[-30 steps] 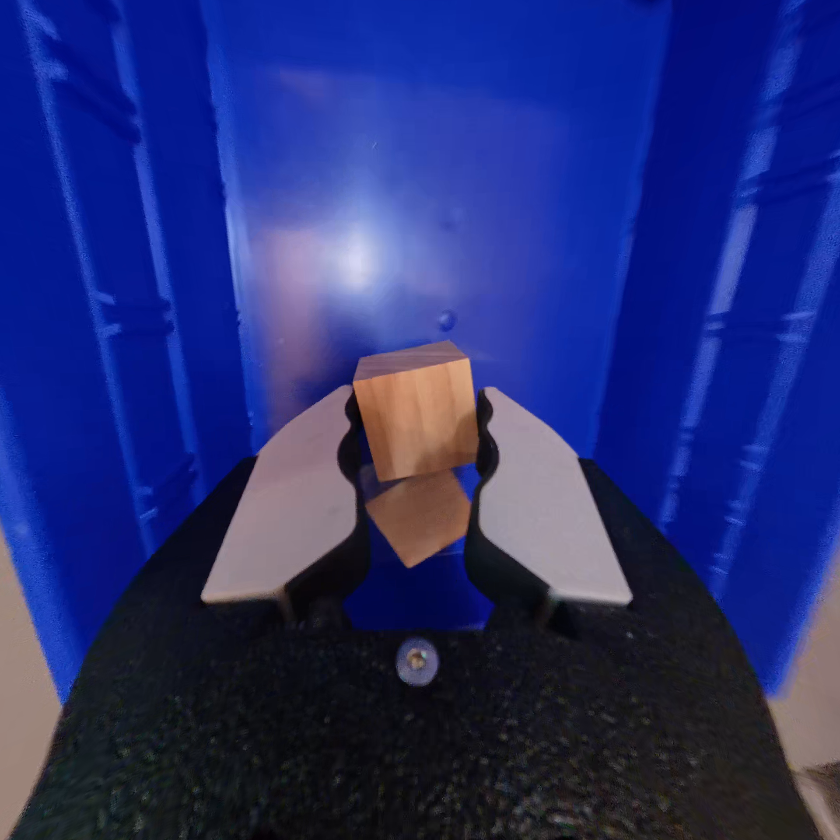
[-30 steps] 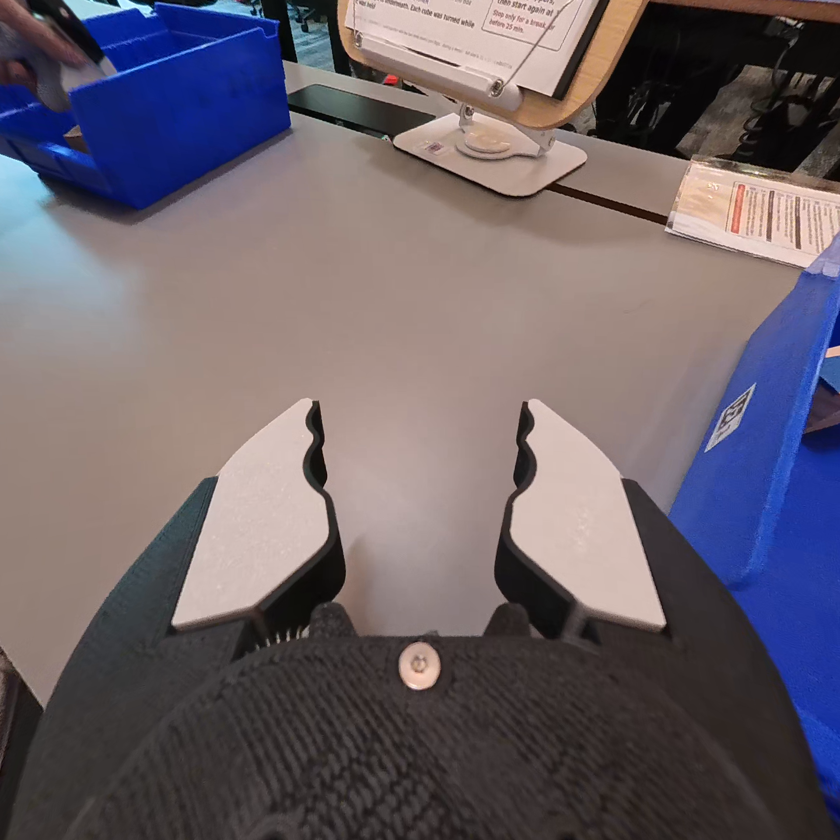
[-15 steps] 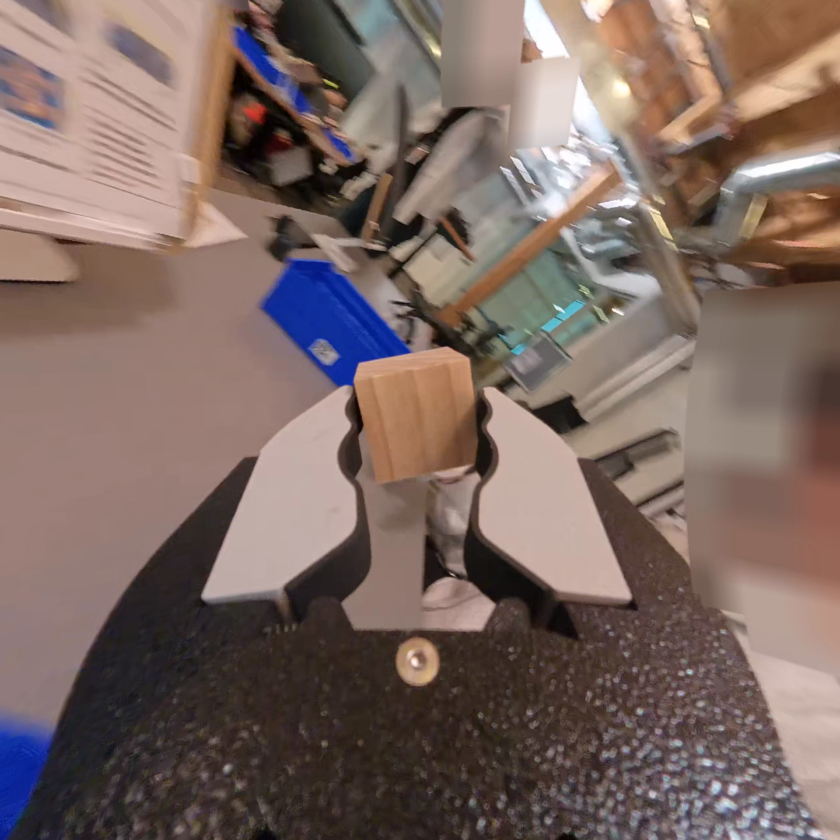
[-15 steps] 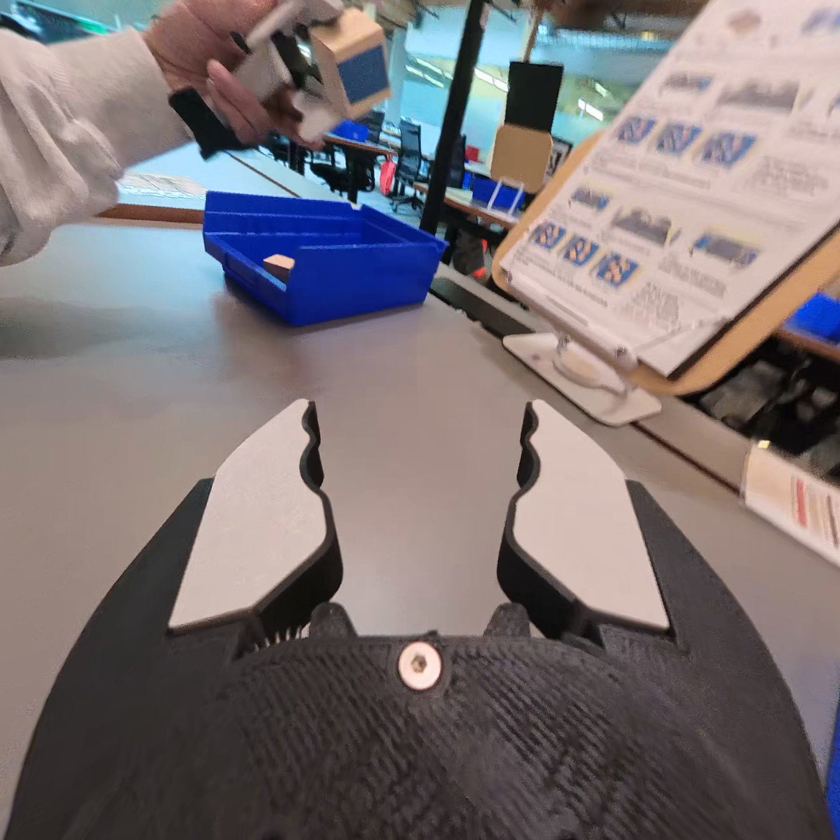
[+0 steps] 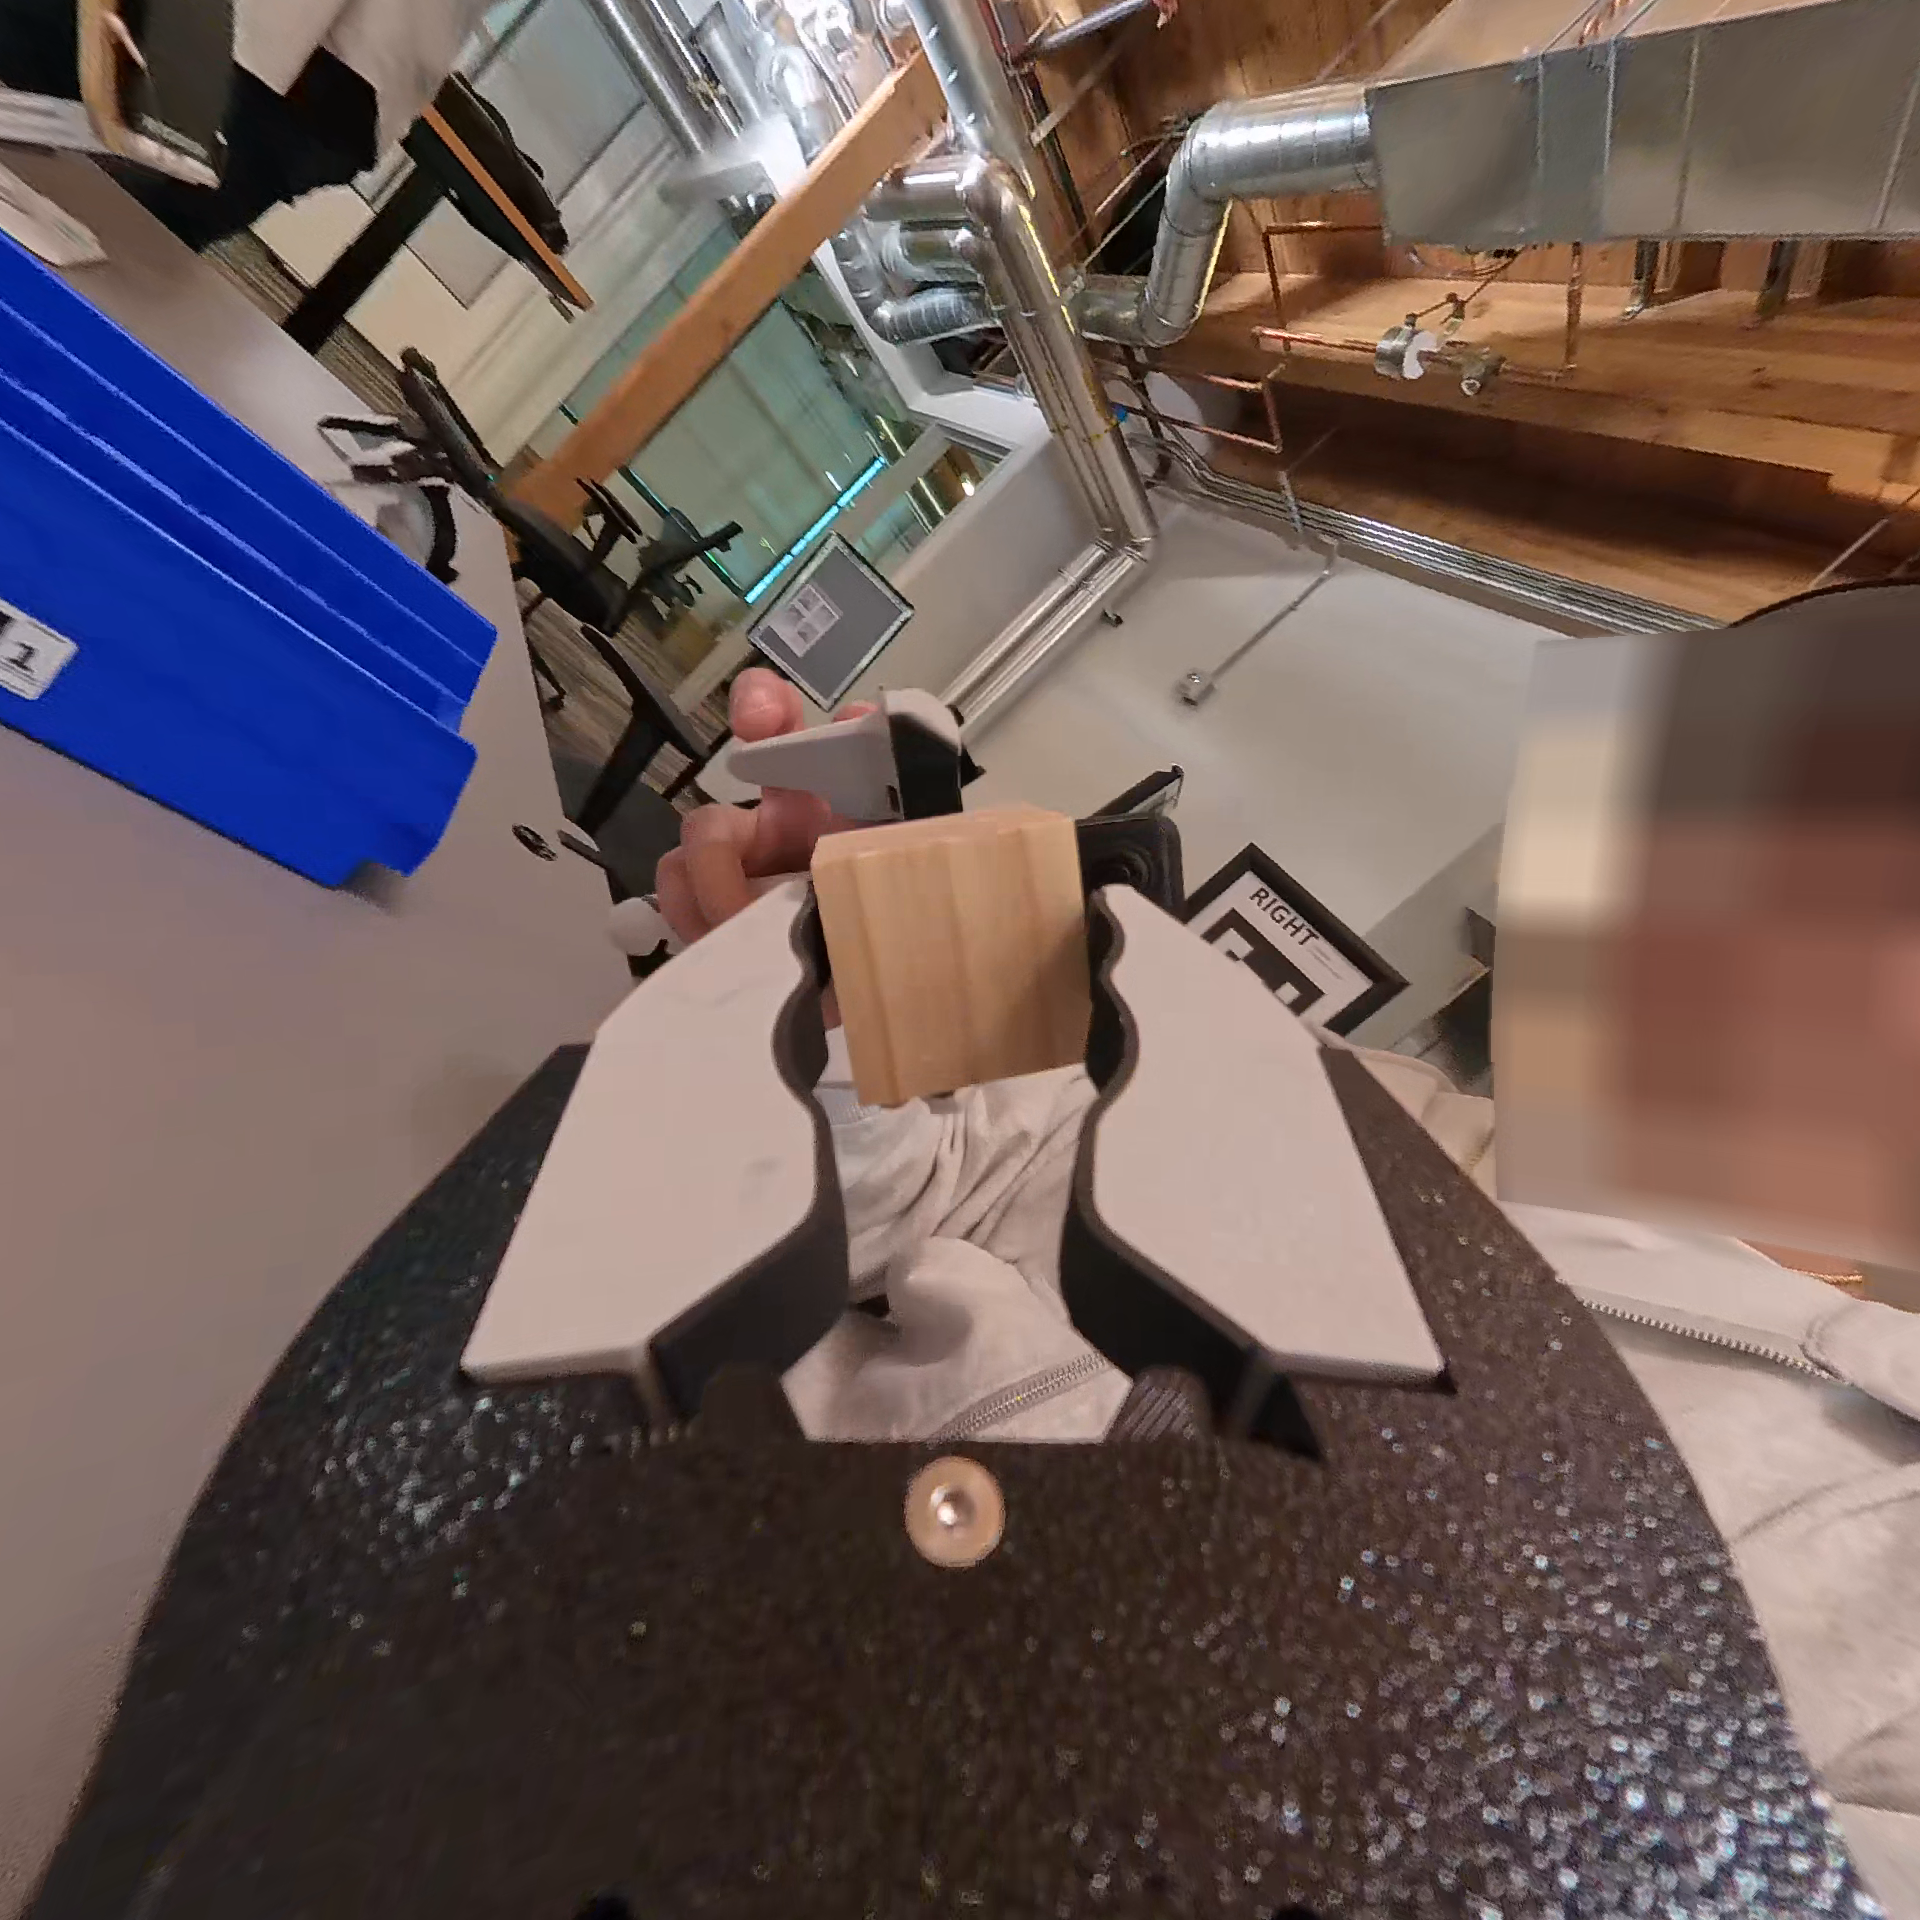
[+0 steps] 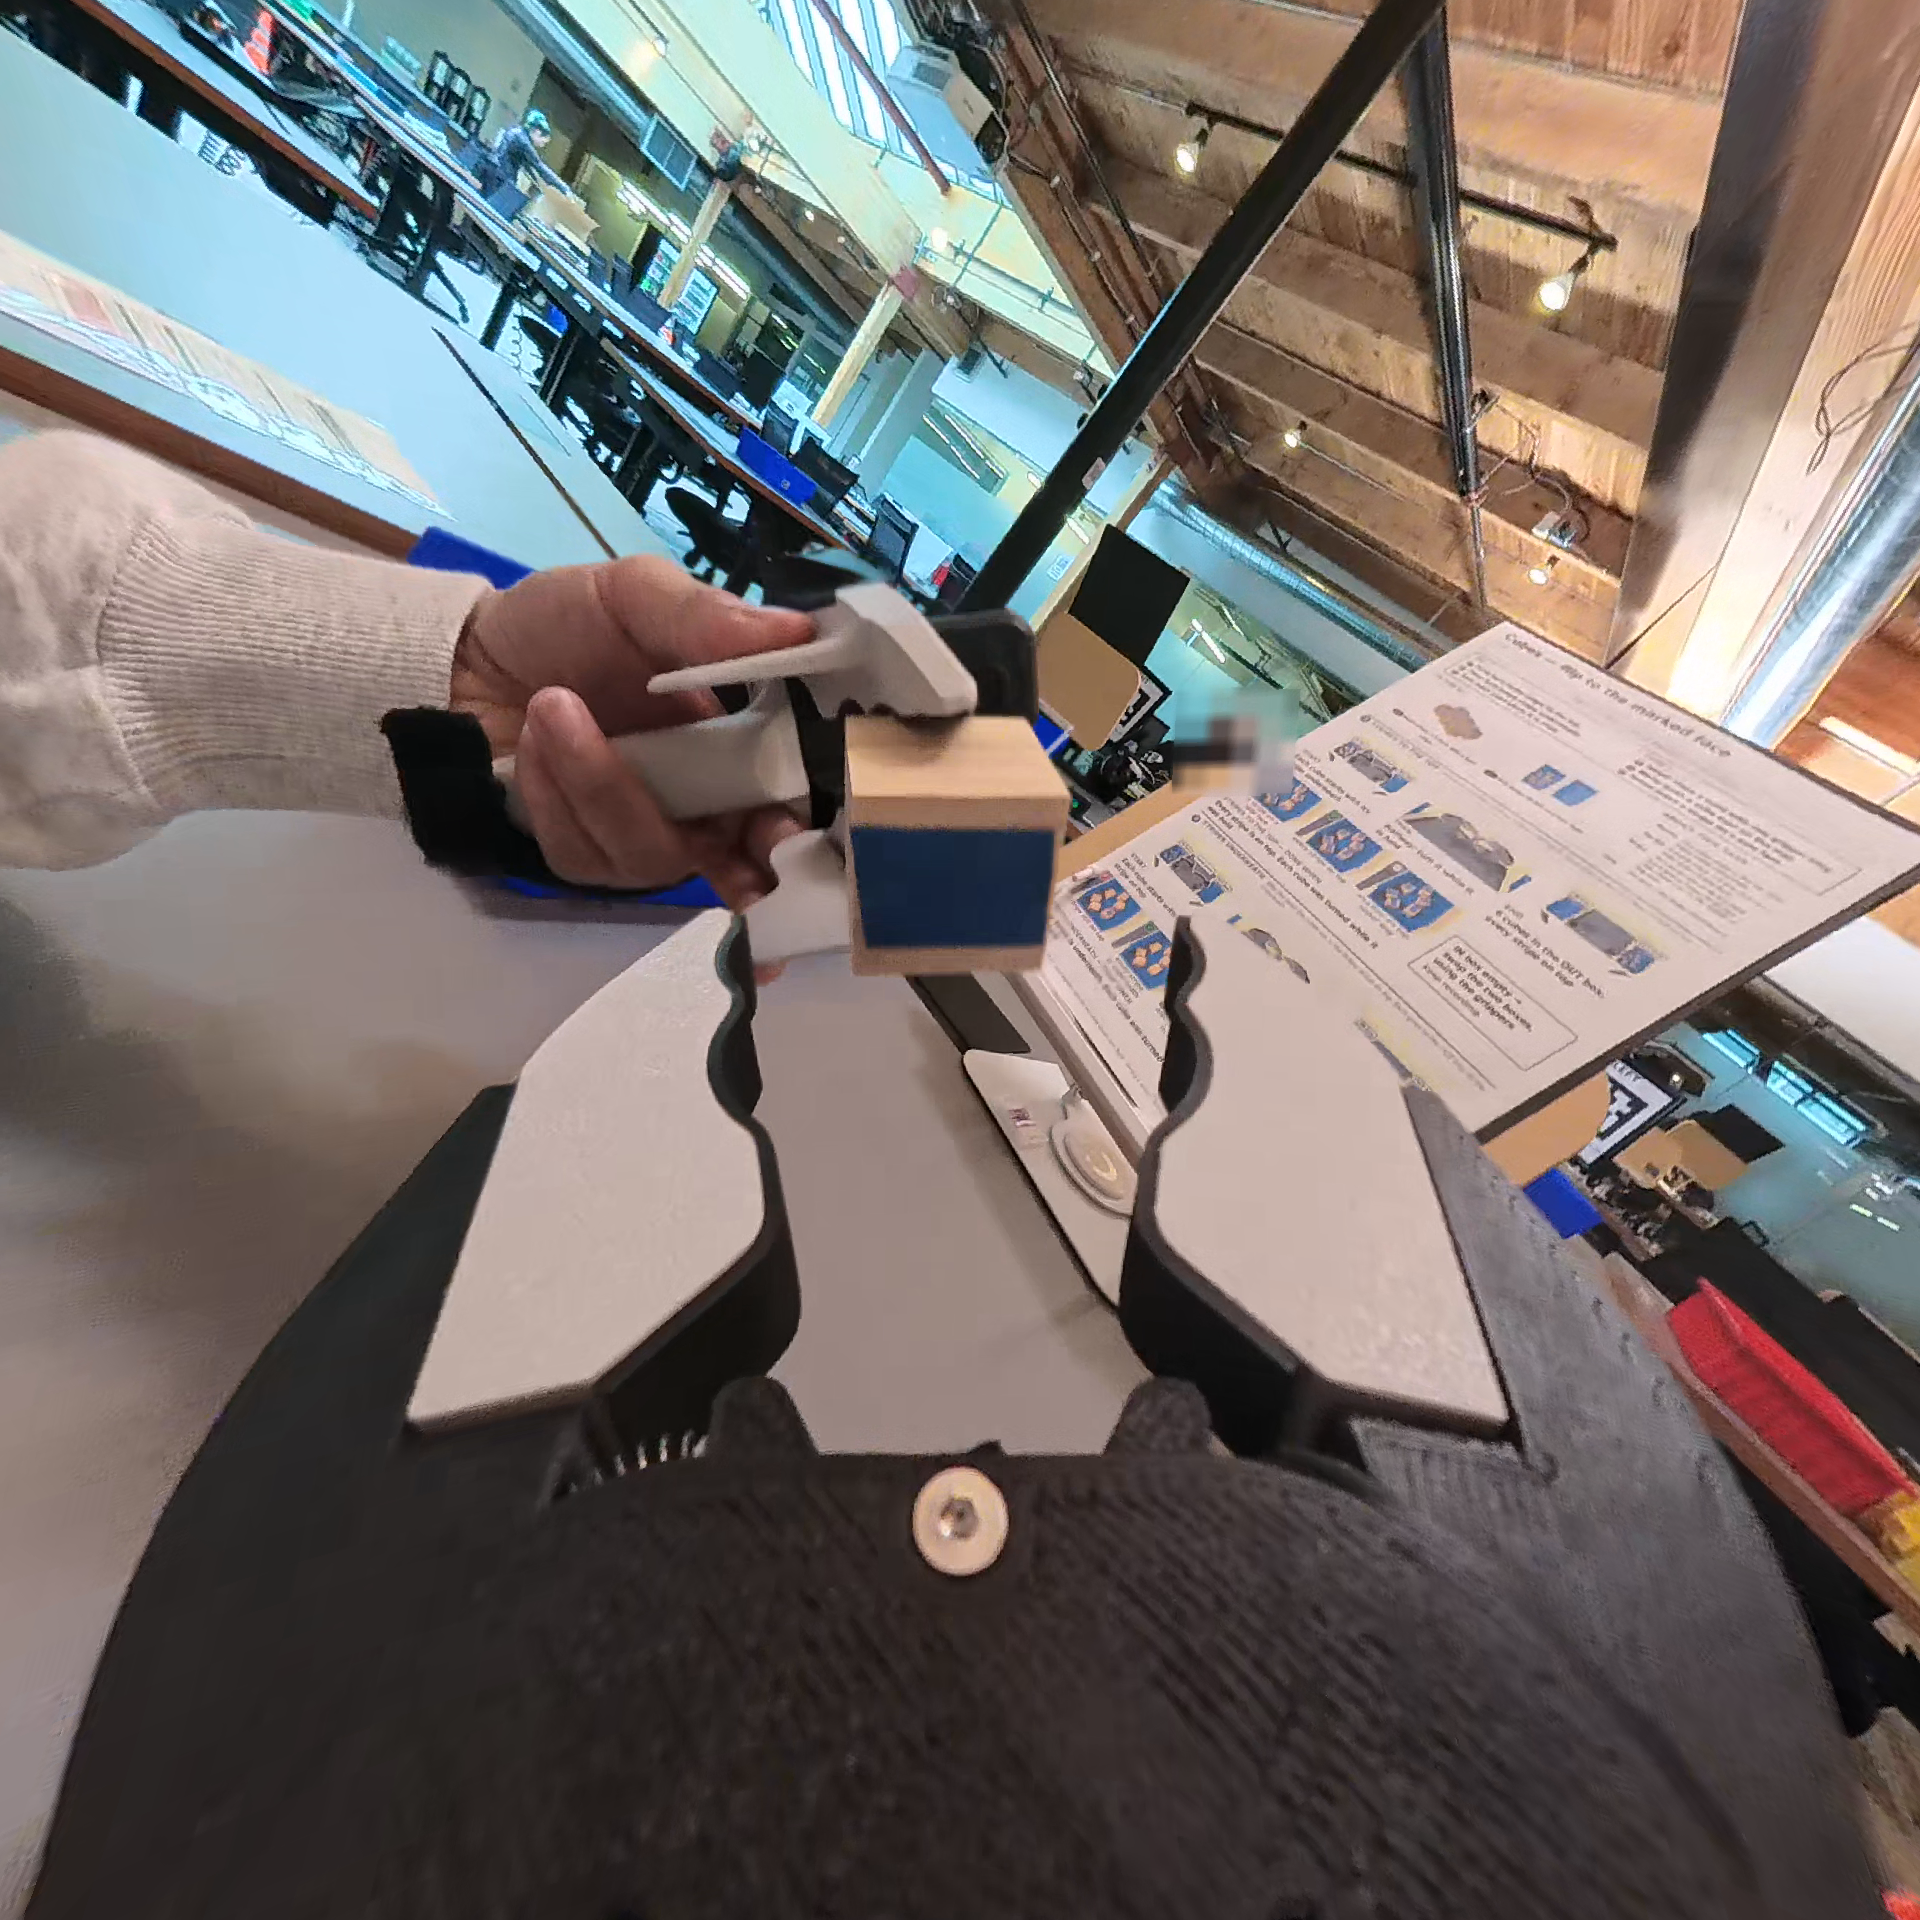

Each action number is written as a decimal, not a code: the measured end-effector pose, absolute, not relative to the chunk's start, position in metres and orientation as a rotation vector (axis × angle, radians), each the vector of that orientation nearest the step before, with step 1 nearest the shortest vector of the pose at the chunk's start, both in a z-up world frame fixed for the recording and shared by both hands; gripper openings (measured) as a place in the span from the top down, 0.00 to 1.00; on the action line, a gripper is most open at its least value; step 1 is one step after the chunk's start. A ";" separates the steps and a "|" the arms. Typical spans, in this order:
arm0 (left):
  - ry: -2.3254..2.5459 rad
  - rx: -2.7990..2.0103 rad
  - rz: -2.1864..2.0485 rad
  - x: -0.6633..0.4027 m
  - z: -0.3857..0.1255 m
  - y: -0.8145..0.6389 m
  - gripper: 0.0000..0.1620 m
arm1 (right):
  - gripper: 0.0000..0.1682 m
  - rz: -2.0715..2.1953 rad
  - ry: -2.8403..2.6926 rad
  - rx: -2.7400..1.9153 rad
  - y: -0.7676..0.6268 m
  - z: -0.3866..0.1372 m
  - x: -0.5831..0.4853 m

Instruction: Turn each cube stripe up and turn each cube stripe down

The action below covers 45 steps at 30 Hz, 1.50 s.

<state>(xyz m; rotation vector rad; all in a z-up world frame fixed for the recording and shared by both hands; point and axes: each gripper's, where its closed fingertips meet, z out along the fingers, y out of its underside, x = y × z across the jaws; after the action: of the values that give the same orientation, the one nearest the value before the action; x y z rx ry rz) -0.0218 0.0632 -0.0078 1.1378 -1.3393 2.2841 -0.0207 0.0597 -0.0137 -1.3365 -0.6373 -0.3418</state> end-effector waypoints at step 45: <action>-1.921 2.182 2.127 0.012 -0.124 0.130 0.57 | 0.73 -0.206 0.343 -2.873 -0.063 -0.183 0.332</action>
<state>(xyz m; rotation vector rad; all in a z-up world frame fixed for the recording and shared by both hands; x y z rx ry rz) 0.0121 0.1296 -0.1241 2.1820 -1.9214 2.1268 0.3318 -0.0630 -0.1832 -2.8732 0.3432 -0.2058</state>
